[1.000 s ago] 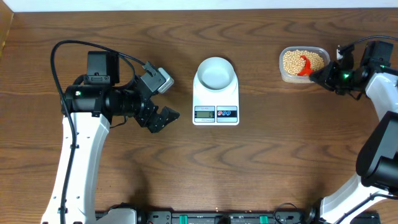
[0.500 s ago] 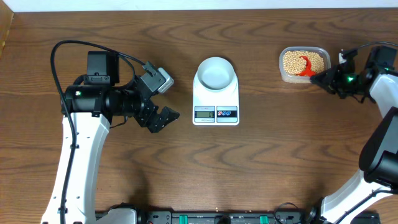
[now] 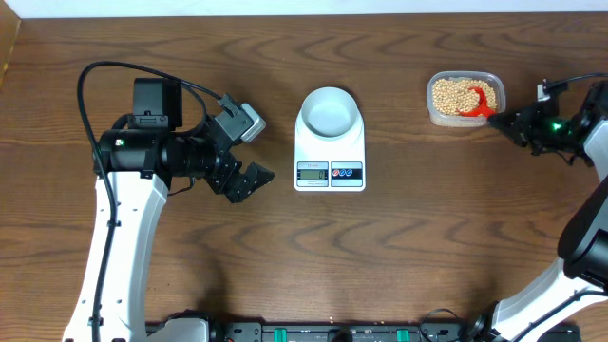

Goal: Scoop item into bowl and weigh 50g on scale
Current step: 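Drag the red scoop through the soybeans with the right gripper to fill it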

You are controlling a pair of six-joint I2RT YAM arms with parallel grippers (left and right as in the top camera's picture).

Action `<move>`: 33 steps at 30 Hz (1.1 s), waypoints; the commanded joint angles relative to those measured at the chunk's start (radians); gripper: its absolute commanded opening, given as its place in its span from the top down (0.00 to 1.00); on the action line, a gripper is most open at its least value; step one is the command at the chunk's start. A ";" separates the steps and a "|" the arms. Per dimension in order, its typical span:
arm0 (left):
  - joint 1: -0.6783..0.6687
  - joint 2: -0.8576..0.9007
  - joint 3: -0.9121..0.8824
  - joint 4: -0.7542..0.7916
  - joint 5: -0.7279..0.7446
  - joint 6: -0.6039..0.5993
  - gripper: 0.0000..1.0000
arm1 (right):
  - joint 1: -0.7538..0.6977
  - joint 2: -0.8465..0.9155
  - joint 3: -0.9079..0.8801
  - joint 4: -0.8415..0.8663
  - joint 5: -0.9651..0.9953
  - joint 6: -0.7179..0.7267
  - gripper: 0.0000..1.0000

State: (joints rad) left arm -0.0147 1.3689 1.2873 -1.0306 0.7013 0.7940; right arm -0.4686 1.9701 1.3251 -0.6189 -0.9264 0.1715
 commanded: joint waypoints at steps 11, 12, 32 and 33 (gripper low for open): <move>0.002 -0.011 0.006 -0.005 0.013 0.017 0.02 | -0.056 0.010 0.000 -0.036 -0.095 -0.039 0.99; 0.002 -0.011 0.006 -0.005 0.013 0.017 0.02 | -0.056 0.010 0.000 -0.037 -0.095 -0.039 0.99; 0.002 -0.011 0.006 -0.005 0.013 0.017 0.02 | -0.084 0.008 0.000 -0.074 -0.148 -0.073 0.99; 0.002 -0.011 0.006 -0.005 0.013 0.017 0.02 | -0.087 0.008 0.001 -0.074 -0.150 -0.073 0.99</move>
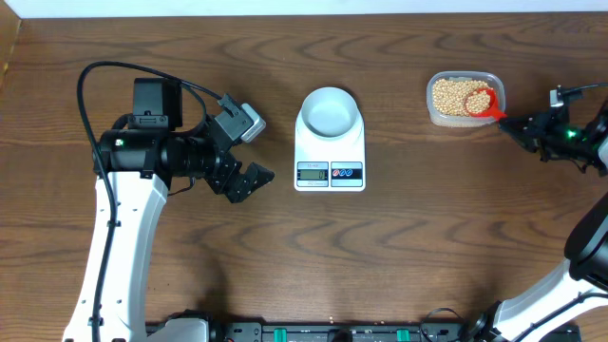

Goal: Scoop item into bowl and weigh 50g on scale
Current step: 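Drag the red scoop through the soybeans with the right gripper to fill it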

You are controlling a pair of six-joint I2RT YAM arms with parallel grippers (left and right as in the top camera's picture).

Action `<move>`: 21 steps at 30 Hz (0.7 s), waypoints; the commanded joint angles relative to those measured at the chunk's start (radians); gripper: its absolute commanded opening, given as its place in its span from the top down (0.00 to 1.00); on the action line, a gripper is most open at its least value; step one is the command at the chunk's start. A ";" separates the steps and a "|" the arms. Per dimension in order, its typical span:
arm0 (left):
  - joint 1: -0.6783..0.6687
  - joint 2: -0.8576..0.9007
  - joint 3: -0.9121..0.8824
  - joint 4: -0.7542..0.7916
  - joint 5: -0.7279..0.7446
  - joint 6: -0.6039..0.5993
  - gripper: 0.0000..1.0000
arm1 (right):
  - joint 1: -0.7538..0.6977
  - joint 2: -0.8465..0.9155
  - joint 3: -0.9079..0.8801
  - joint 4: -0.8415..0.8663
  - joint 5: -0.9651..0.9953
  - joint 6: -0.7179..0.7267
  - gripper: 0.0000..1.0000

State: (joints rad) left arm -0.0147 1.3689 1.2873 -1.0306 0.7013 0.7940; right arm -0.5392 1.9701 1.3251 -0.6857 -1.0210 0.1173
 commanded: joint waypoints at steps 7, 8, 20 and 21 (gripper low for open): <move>0.002 -0.011 0.006 -0.005 0.013 0.017 0.02 | -0.032 0.008 0.001 -0.015 -0.056 -0.019 0.99; 0.002 -0.011 0.006 -0.005 0.013 0.017 0.02 | -0.037 0.008 0.001 -0.018 -0.056 -0.019 0.99; 0.002 -0.011 0.006 -0.005 0.013 0.017 0.02 | -0.058 0.008 0.001 -0.055 -0.087 -0.044 0.99; 0.002 -0.011 0.006 -0.005 0.013 0.017 0.02 | -0.058 0.008 0.000 -0.055 -0.095 -0.044 0.99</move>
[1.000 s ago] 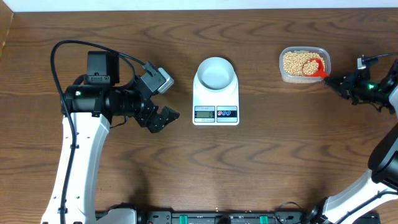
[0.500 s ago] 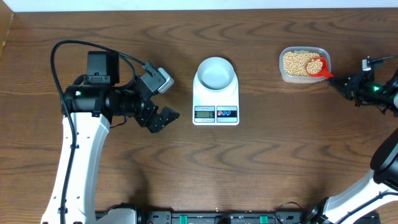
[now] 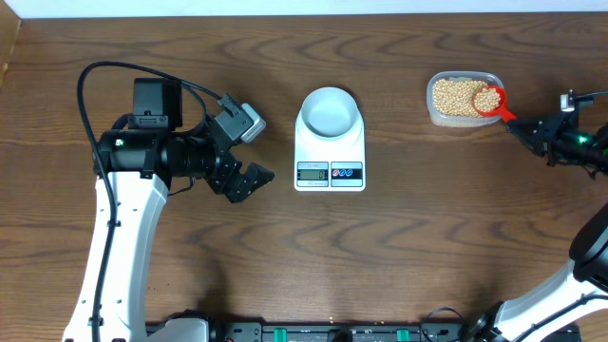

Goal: Scoop item into bowl and weigh 50g on scale
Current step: 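Drag the red scoop through the soybeans with the right gripper to fill it, then lift the filled red scoop and carry it left over the bowl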

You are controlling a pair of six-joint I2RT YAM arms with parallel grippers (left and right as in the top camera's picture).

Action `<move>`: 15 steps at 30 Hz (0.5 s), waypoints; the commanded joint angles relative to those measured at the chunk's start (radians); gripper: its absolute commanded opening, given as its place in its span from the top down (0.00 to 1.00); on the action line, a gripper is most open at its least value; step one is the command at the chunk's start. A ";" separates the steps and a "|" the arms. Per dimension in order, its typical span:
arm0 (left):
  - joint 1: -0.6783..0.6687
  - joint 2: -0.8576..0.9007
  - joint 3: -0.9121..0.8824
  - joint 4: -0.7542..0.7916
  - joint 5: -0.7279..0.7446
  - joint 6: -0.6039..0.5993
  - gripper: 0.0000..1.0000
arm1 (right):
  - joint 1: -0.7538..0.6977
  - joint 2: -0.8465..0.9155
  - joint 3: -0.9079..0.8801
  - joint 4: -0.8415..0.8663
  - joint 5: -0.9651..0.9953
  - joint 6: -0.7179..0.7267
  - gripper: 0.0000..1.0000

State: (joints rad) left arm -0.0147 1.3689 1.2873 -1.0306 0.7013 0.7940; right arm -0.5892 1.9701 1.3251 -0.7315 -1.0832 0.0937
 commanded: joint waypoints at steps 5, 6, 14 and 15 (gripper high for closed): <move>0.002 -0.011 0.006 -0.005 0.013 0.017 0.02 | -0.007 0.008 0.001 -0.010 -0.053 -0.020 0.99; 0.002 -0.011 0.006 -0.005 0.013 0.017 0.02 | -0.006 0.008 0.001 -0.010 -0.054 -0.020 0.99; 0.002 -0.011 0.006 -0.005 0.013 0.017 0.02 | 0.002 0.008 0.001 -0.006 -0.103 -0.020 0.99; 0.002 -0.011 0.006 -0.005 0.013 0.017 0.02 | 0.005 0.008 0.000 -0.006 -0.106 -0.020 0.99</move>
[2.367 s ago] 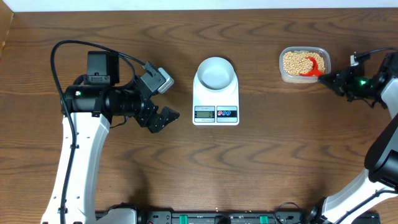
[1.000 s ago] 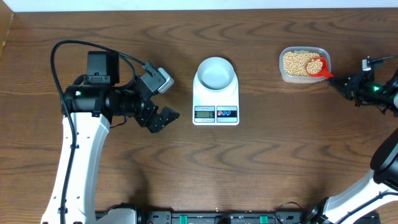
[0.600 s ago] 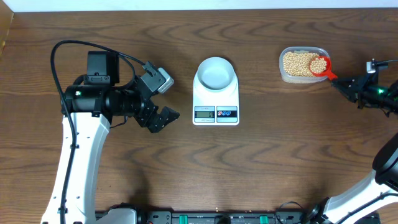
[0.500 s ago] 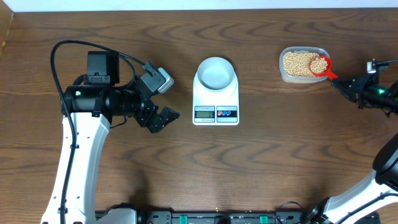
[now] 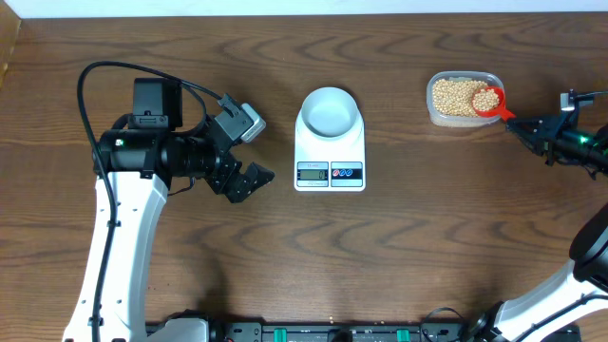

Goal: Scoop item into bowl and weigh 50g on scale
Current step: 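Lift the filled red scoop and carry it left over the bowl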

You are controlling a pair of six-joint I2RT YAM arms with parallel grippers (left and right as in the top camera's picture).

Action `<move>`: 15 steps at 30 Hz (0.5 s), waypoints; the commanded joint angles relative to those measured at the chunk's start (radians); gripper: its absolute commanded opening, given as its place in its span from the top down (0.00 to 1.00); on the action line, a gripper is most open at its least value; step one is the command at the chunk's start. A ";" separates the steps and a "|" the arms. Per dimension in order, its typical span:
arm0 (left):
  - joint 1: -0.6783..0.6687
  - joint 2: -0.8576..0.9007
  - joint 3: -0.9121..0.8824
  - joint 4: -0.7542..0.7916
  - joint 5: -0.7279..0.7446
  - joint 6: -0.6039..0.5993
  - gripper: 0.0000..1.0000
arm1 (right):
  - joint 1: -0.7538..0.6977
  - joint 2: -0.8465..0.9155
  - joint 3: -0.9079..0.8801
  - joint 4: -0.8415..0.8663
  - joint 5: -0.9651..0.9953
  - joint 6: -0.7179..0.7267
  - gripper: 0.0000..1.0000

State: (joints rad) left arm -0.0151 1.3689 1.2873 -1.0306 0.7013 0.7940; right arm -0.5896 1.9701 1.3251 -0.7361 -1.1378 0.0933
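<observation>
A white bowl (image 5: 330, 110) sits empty on the white scale (image 5: 330, 171) in the middle of the table. To its right a clear tub (image 5: 454, 98) holds yellow grains. A red scoop (image 5: 488, 101), filled with grains, hangs level over the tub's right edge, its handle held by my right gripper (image 5: 522, 124), which is shut on it. My left gripper (image 5: 249, 182) stands open on the left of the scale with nothing between its fingers.
The wooden table stretches around the scale. The left arm's black cable loops over its base at the far left. A black rail runs along the front edge.
The right gripper and the loaded scoop have shifted very slightly, staying over the tub's right edge. The left arm is where it was.
The red scoop was first dug down into the grains at the tub's right side. Then it lay tilted upward with grains in it. After that it was level and full over the tub's right edge, and it stays there now. The left arm never moved.
</observation>
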 commanded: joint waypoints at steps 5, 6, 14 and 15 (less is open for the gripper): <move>0.003 -0.011 0.006 -0.005 0.013 0.017 0.02 | 0.035 0.008 0.001 0.015 -0.076 -0.011 0.99; 0.003 -0.011 0.006 -0.005 0.013 0.017 0.02 | 0.039 0.008 0.000 0.021 -0.085 -0.011 0.99; 0.003 -0.011 0.006 -0.005 0.013 0.017 0.02 | 0.085 0.008 0.001 0.091 -0.165 0.048 0.99; 0.003 -0.011 0.006 -0.005 0.013 0.017 0.02 | 0.089 0.008 0.001 0.098 -0.170 0.058 0.99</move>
State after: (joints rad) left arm -0.0151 1.3689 1.2873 -1.0306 0.7013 0.7940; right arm -0.5171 1.9701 1.3251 -0.6537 -1.2304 0.1204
